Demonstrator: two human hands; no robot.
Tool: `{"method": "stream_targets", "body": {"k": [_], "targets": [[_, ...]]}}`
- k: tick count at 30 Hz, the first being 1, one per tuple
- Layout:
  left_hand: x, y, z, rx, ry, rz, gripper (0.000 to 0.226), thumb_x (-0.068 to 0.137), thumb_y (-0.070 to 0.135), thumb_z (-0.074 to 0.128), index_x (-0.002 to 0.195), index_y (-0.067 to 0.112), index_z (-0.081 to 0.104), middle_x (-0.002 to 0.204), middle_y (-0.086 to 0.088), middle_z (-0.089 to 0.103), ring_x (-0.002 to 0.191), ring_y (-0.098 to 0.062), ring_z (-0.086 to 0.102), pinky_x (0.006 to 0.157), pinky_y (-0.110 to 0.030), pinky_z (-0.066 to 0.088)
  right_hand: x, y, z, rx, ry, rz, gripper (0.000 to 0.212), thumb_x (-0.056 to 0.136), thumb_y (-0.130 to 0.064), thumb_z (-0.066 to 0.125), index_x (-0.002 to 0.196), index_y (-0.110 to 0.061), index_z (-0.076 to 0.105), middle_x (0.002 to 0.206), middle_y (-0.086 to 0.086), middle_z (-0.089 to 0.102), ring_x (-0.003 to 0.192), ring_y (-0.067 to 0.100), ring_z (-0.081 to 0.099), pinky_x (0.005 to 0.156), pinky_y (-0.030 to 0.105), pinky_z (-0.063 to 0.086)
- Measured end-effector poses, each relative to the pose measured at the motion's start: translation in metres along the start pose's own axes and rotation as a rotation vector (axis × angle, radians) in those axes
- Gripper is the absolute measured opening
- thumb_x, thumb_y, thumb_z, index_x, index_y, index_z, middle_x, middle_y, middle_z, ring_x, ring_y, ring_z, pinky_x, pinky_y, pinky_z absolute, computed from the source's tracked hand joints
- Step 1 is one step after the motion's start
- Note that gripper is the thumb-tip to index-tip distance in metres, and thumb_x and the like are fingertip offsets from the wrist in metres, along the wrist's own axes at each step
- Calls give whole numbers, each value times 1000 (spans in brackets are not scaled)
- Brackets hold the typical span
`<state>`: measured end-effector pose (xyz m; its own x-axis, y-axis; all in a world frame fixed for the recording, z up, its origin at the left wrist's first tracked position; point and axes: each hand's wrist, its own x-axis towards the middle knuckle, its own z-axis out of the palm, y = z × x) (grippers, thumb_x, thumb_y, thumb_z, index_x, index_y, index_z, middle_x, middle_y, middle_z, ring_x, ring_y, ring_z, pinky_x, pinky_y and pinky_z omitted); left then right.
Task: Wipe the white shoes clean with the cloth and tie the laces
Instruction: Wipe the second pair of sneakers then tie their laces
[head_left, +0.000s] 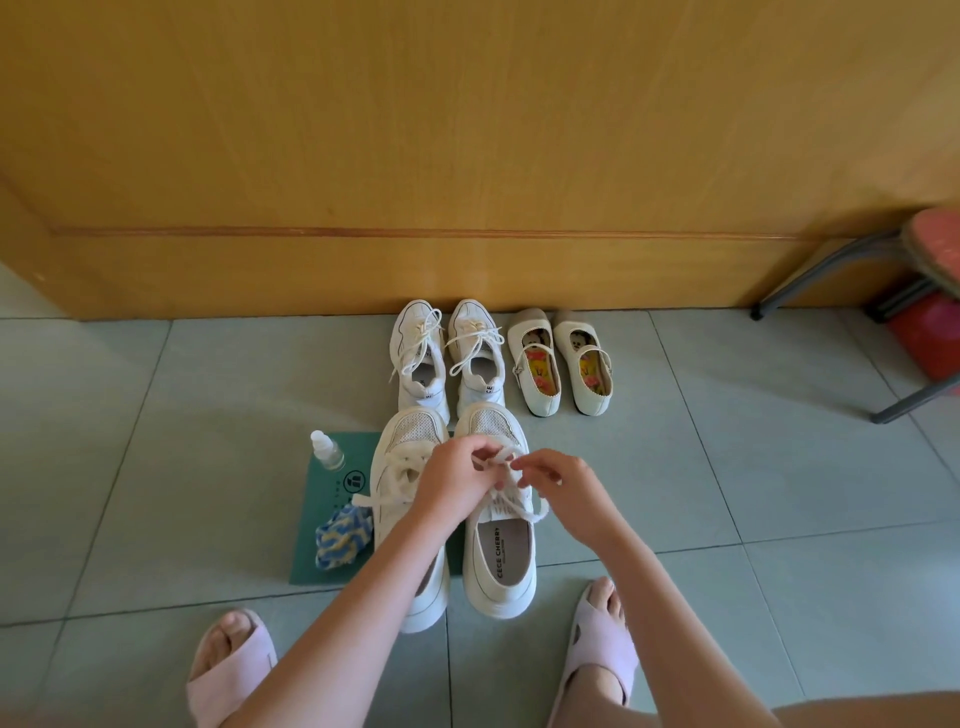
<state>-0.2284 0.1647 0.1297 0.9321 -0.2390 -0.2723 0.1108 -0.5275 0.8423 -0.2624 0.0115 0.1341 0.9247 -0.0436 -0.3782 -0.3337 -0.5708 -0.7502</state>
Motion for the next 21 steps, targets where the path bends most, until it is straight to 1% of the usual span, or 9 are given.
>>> {"method": "stream_targets", "body": {"k": [3, 5, 6, 8, 9, 11, 13, 15, 21], "targets": [[-2, -2, 1, 61, 82, 88, 16, 85, 15, 68, 100, 18, 71, 88, 9, 68, 77, -4, 62, 69, -14, 51, 6, -4, 6, -23, -2, -22, 27, 92, -1, 49, 105, -14, 68, 95, -1, 65, 76, 9, 54, 62, 5, 40], [-3, -4, 3, 36, 129, 117, 13, 85, 16, 68, 97, 16, 72, 88, 7, 69, 75, -2, 62, 69, -13, 51, 9, -5, 7, 40, -28, -11, 35, 89, 7, 44, 107, -11, 68, 92, 1, 63, 74, 13, 53, 58, 6, 39], [-3, -6, 4, -7, 142, 111, 11, 84, 16, 69, 94, 15, 73, 85, 8, 69, 74, 1, 62, 68, -10, 50, 10, -5, 7, 83, -43, -4, 39, 88, 10, 41, 107, -11, 68, 92, 2, 63, 71, 13, 53, 57, 7, 39], [-4, -7, 4, -121, 127, 55, 7, 83, 17, 70, 89, 17, 74, 80, 10, 69, 72, 3, 63, 68, -10, 50, 12, -6, 7, 134, -57, 5, 42, 85, 11, 40, 106, -12, 68, 98, 5, 66, 71, 15, 52, 60, 18, 41], [-4, -8, 5, -177, 103, 24, 6, 83, 17, 70, 87, 20, 74, 80, 10, 70, 73, 1, 65, 69, -13, 51, 14, -6, 7, 148, -62, 3, 40, 85, 10, 42, 106, -12, 68, 102, 6, 67, 74, 16, 52, 62, 22, 42], [-4, -9, 5, -255, 75, -4, 9, 82, 15, 71, 83, 24, 73, 79, 9, 72, 74, -3, 68, 70, -17, 53, 16, -6, 6, 149, -82, -22, 33, 88, 6, 48, 108, -10, 68, 106, 5, 67, 77, 13, 53, 64, 17, 43], [-5, -7, 5, -318, 66, -25, 14, 80, 13, 72, 80, 27, 71, 78, 11, 72, 73, -1, 68, 68, -14, 52, 19, -7, 4, 116, -98, -61, 23, 89, -2, 56, 108, -8, 68, 102, 1, 66, 80, 11, 54, 65, 8, 42], [-8, -5, 5, -375, 69, -42, 21, 78, 11, 74, 77, 31, 68, 75, 14, 71, 70, 3, 66, 65, -9, 49, 23, -8, 0, 55, -93, -82, 18, 87, -7, 62, 104, -6, 67, 95, -3, 64, 82, 11, 54, 66, 6, 41], [-11, -7, 6, -483, 81, -75, 16, 76, 9, 76, 84, 21, 72, 81, 6, 73, 75, -2, 67, 66, -9, 49, 25, -5, -5, -89, -91, -124, 13, 85, -21, 67, 94, -14, 61, 84, -10, 60, 76, 7, 54, 67, 13, 43]]}}
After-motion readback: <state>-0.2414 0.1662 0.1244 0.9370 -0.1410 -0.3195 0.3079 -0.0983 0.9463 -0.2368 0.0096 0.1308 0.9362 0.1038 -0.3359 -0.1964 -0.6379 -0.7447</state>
